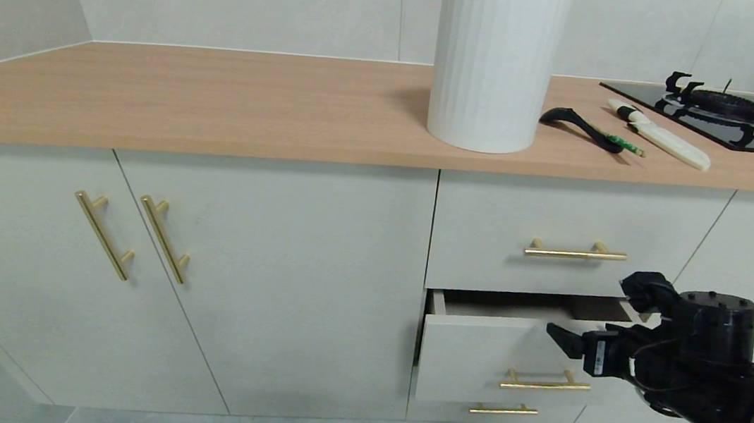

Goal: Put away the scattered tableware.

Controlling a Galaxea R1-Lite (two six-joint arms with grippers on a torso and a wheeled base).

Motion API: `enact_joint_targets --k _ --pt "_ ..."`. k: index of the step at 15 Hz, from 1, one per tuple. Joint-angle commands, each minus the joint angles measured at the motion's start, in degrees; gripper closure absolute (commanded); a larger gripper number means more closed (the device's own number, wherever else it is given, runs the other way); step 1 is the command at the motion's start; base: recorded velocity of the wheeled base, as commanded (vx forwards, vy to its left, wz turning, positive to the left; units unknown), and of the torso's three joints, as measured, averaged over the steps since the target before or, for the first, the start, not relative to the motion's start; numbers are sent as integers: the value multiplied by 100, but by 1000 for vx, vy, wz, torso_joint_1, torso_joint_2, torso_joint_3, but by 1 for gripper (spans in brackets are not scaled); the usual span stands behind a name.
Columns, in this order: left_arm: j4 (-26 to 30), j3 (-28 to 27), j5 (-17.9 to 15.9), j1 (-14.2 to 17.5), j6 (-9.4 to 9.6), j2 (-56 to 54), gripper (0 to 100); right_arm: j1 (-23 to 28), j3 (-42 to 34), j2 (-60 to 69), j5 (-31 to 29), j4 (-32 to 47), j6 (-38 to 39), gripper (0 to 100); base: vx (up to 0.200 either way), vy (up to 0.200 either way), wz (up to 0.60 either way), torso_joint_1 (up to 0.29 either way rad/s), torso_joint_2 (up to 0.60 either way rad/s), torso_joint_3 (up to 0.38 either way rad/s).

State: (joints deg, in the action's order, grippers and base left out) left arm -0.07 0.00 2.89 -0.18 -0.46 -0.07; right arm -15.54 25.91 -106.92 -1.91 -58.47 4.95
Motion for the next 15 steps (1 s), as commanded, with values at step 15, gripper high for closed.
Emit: enact_joint_targets --k 15 --pt "-1 0 1 1 2 7 0 -247 363 -1647 -767 -2064 173 0 0 0 0 0 0 0"
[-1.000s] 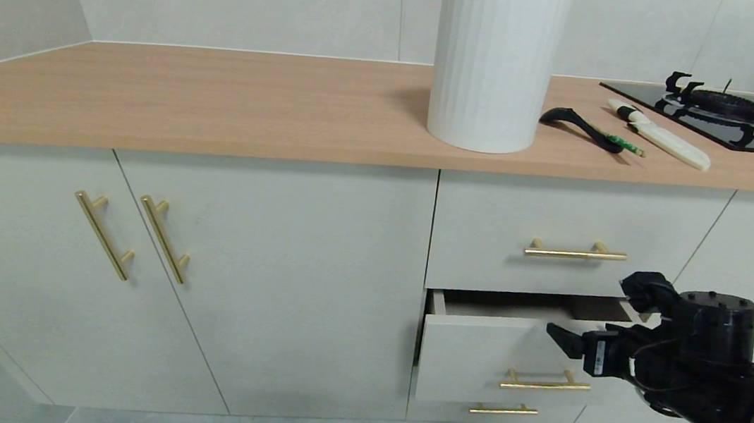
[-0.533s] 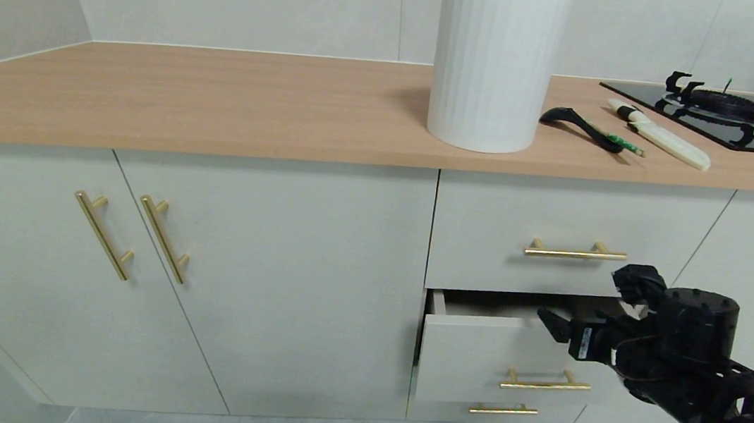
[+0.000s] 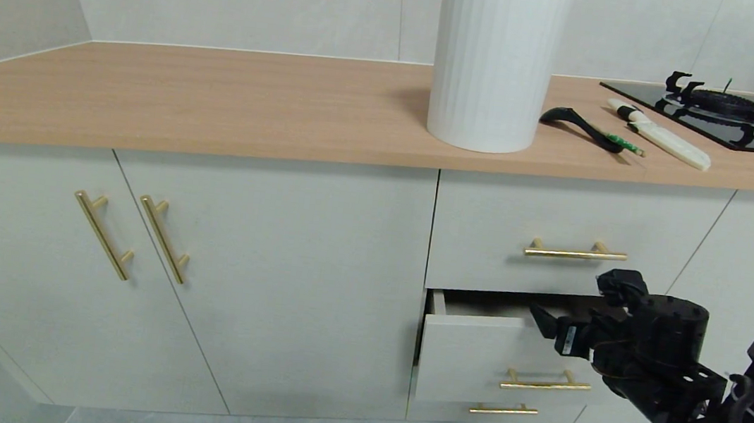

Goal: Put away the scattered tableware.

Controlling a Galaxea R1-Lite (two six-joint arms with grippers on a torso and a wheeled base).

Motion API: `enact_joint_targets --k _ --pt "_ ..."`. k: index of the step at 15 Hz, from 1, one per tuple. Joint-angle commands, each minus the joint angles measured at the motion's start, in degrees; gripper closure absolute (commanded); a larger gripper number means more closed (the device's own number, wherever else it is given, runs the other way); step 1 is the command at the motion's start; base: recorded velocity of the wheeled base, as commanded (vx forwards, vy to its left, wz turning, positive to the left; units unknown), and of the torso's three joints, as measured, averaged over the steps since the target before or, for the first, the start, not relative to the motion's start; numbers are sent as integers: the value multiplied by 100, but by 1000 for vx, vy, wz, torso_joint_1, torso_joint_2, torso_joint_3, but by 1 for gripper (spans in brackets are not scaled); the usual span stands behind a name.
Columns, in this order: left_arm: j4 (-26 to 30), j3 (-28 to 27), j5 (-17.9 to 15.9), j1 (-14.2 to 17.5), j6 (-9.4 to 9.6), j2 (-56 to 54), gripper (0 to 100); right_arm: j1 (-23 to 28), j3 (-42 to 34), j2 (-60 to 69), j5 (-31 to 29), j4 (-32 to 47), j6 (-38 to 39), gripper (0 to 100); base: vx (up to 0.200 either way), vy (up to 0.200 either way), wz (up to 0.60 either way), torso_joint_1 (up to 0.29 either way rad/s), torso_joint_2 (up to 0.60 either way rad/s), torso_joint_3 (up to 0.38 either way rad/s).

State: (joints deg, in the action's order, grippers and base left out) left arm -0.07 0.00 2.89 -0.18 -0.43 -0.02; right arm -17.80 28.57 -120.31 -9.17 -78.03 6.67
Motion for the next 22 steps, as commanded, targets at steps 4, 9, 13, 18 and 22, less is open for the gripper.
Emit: enact_joint_targets --k 4,9,13,18,22 --pt "-1 0 1 1 -1 2 0 -31 192 -599 -270 -397 -16 0 0 0 0 0 0 0" --pt "-1 0 1 1 -10 2 0 -31 60 -564 -261 -344 -87 0 0 0 0 0 0 0" --pt "-1 0 1 1 -10 2 0 -31 -36 -494 -235 -335 -104 0 0 0 0 0 0 0" --pt "-1 0 1 1 -1 2 0 -110 -221 359 -147 746 -104 0 0 0 0 0 0 0" --pt "-1 0 1 1 -1 2 0 -127 -317 948 117 1677 -96 0 0 0 0 0 0 0"
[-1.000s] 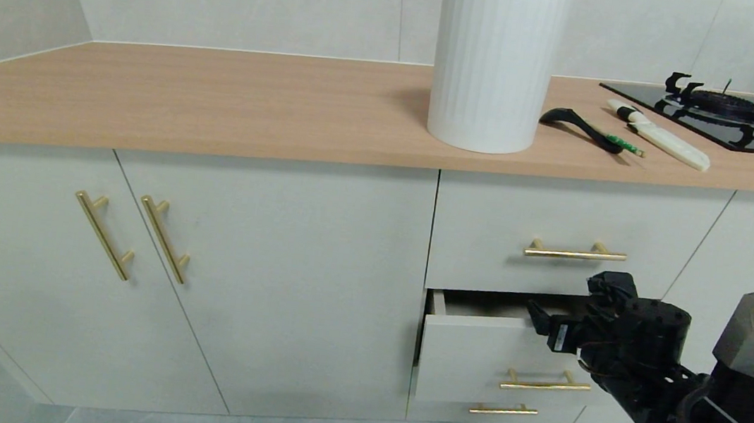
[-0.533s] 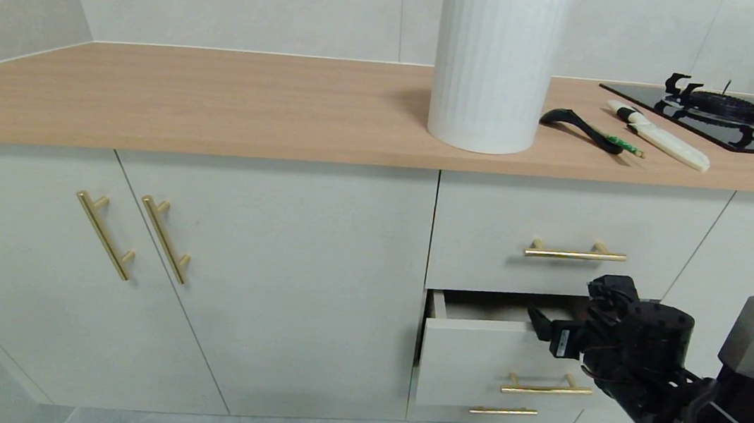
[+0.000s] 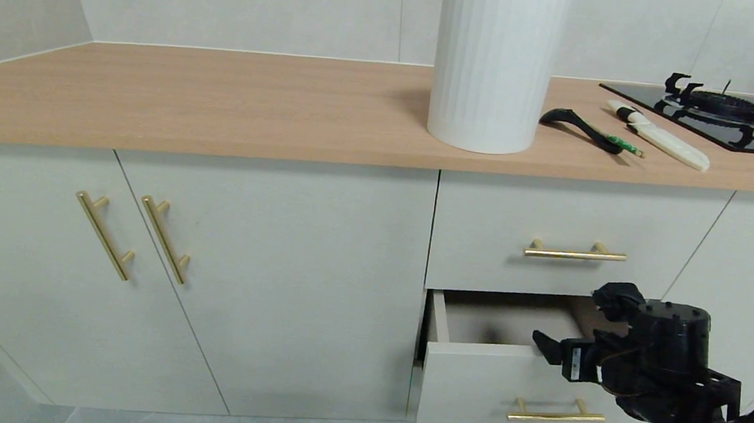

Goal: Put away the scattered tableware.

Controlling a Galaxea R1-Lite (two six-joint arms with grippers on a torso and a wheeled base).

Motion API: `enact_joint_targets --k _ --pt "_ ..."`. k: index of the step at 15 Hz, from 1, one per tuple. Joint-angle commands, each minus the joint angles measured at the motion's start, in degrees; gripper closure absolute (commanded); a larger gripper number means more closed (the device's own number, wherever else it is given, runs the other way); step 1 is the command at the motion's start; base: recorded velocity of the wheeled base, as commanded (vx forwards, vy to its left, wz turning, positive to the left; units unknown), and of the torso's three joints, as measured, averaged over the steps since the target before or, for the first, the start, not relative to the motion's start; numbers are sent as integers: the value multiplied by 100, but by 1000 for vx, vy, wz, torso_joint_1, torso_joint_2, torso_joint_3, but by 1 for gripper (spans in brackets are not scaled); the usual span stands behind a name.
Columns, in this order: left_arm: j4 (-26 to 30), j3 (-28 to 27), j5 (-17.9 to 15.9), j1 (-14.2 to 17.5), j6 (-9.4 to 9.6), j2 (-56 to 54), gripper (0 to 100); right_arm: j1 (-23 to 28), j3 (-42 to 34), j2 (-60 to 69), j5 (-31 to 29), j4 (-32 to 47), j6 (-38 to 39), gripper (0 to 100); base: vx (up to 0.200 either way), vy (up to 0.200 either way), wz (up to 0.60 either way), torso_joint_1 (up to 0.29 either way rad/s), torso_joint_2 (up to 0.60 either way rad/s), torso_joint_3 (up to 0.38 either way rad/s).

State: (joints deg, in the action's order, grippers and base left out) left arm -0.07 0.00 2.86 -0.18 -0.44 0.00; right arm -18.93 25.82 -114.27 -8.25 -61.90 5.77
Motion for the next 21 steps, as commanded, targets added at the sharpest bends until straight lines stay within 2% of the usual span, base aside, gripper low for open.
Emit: enact_joint_targets --k 1,8,10,12,17,21 --pt "-1 0 4 1 -9 0 0 -84 -51 555 96 363 3 0 0 0 0 0 0 0" --pt "-1 0 4 1 -9 0 0 -119 -42 951 201 1137 -5 0 0 0 0 0 0 0" --pt "-1 0 4 1 0 0 0 -199 81 1241 219 1972 -14 0 0 0 0 0 0 0" --pt "-1 0 4 1 0 0 0 -225 187 1311 219 2385 -14 0 0 0 0 0 0 0" --pt "-1 0 4 1 -9 0 0 -234 187 1311 219 2481 -14 0 0 0 0 0 0 0" --pt "-1 0 4 1 -9 0 0 -286 292 1575 219 3211 -111 0 0 0 0 0 0 0"
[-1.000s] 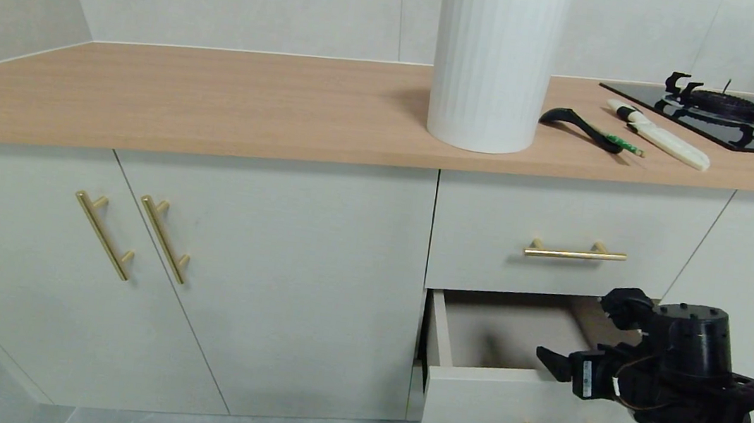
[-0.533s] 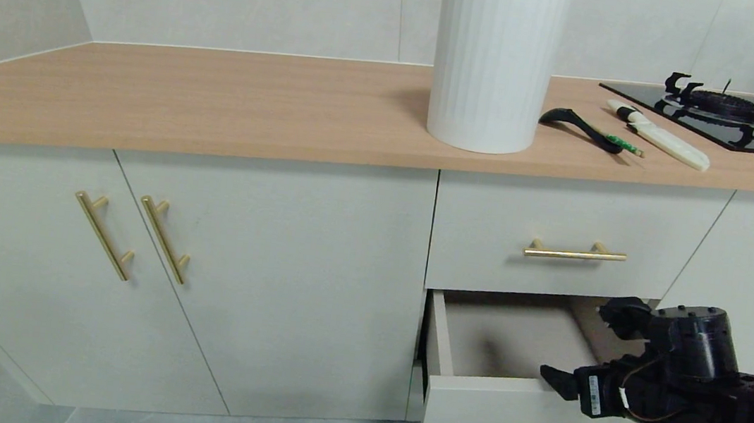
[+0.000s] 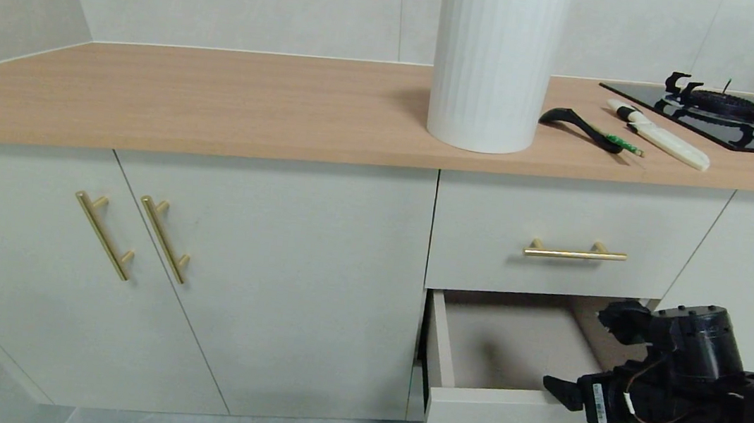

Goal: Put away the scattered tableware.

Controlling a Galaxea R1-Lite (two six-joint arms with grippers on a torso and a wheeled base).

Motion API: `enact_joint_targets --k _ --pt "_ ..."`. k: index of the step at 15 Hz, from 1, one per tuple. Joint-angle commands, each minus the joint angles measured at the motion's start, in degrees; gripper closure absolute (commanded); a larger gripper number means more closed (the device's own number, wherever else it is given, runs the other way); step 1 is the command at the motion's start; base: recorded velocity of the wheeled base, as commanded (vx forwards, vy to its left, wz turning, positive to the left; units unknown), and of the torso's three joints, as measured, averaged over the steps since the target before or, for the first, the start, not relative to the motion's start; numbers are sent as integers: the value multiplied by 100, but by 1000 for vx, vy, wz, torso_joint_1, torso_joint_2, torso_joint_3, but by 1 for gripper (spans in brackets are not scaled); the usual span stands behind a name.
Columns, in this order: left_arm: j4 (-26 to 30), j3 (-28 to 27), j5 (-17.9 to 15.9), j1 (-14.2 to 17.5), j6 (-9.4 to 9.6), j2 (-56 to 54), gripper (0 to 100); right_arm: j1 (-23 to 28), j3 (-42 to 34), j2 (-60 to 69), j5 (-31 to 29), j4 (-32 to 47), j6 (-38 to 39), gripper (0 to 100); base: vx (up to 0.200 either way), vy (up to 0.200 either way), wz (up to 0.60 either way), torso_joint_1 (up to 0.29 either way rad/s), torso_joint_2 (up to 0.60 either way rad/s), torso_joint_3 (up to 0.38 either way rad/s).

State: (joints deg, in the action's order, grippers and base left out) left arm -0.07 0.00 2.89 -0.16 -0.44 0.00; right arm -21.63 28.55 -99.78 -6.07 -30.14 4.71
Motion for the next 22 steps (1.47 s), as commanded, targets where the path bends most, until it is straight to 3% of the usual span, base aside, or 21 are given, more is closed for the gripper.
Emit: enact_joint_targets --k 1,12,17,22 --pt "-1 0 1 -2 0 0 0 -35 28 169 1 227 -110 0 0 0 0 0 0 0" --pt "-1 0 1 -2 0 0 0 -536 538 908 168 2917 -207 0 0 0 0 0 0 0" --pt "-1 0 1 -2 0 0 0 -747 546 1092 168 4059 -769 0 0 0 0 0 0 0" --pt "-1 0 1 -2 0 0 0 -834 678 1013 150 4393 -761 0 0 0 0 0 0 0"
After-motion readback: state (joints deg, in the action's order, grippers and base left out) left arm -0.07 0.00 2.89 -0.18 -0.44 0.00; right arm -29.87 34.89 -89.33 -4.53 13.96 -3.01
